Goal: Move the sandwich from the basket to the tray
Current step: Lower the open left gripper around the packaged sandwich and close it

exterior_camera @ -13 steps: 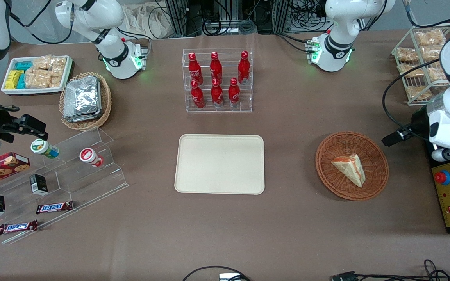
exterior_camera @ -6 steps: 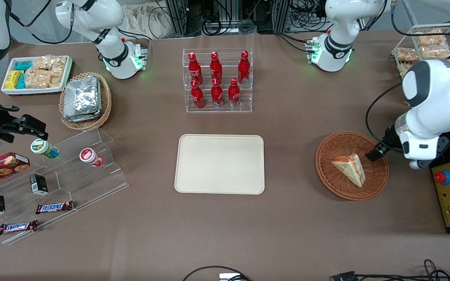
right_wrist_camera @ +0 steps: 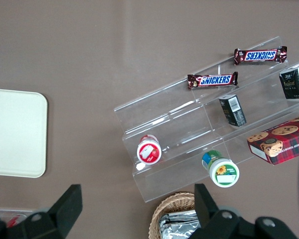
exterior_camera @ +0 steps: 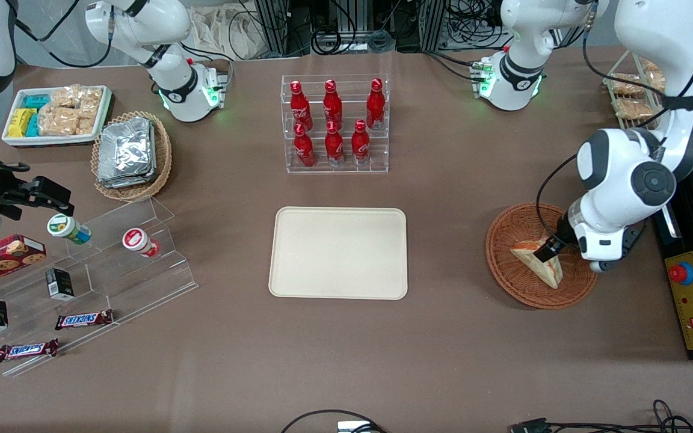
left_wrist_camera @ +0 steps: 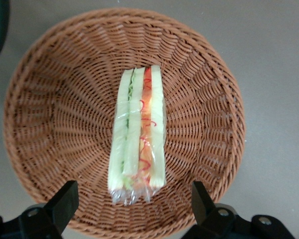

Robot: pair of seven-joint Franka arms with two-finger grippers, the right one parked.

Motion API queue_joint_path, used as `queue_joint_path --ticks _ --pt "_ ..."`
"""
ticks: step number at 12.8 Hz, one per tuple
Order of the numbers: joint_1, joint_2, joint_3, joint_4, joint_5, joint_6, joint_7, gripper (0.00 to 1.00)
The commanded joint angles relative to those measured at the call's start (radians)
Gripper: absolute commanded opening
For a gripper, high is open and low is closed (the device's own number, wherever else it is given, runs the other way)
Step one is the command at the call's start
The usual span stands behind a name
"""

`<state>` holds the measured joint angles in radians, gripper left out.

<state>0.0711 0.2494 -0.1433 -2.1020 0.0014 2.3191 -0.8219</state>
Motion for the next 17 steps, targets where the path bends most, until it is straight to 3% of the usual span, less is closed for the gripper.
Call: queue_joint_path --ticks 1,5,6,7,8,9,10,17 --pt "-0.002 0.039 0.001 -0.001 -0.006 0.042 -0.016 1.00" --pt "-0.002 0.080 0.002 -0.006 -0.006 0.051 -0.016 1.00" --pt "-0.002 0.085 0.002 -0.004 -0.008 0.054 -0.016 0.93" --pt "-0.001 0.087 0.004 -0.004 -0.009 0.054 -0.019 0.71" --pt "-0.001 0.087 0.004 -0.004 -0.009 0.052 -0.031 0.37" --pt "0.001 0.085 0.004 -0.003 -0.008 0.052 -0.034 0.11" --pt "0.003 0.085 0.004 -0.003 -0.008 0.049 -0.034 0.00" --pt "0.009 0.080 0.004 0.011 -0.008 0.036 -0.031 0.00"
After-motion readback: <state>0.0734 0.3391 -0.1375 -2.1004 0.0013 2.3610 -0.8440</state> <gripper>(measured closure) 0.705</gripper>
